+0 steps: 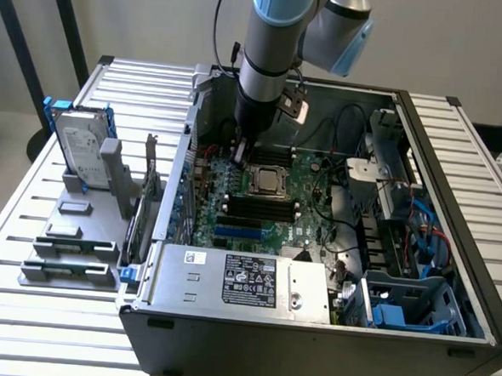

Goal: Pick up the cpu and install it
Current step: 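Install the first cpu locking lever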

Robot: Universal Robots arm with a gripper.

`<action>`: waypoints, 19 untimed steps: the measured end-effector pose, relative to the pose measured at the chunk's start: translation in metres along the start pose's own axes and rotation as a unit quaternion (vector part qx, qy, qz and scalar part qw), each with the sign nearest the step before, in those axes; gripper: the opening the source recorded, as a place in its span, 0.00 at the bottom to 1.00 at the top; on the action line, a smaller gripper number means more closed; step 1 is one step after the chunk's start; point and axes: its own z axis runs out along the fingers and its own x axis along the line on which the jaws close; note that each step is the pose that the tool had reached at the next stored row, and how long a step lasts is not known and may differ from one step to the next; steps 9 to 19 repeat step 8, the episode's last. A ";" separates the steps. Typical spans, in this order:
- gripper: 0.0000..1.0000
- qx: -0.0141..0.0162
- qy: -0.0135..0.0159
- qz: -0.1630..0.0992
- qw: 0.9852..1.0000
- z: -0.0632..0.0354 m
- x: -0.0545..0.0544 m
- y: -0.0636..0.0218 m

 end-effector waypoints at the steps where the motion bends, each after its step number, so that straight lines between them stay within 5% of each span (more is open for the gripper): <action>1: 0.11 -0.001 0.000 -0.001 1.000 0.0001 0.000 -0.0001; 19: 0.11 -0.001 0.000 -0.004 1.000 0.0000 0.000 -0.0001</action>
